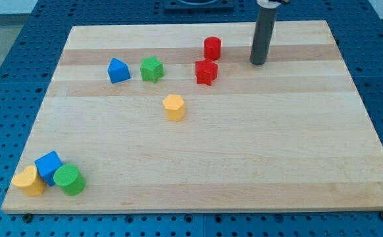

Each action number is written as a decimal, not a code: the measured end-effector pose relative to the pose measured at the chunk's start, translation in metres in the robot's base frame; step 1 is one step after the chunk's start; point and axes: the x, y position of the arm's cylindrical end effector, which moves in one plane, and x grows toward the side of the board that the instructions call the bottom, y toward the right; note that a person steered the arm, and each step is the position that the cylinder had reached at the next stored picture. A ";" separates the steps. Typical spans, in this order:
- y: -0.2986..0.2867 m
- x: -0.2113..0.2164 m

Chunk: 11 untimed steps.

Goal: Slide the red star vertical to the green star at the bottom

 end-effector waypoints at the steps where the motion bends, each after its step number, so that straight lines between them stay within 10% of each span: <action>1: -0.013 0.000; 11: -0.068 0.092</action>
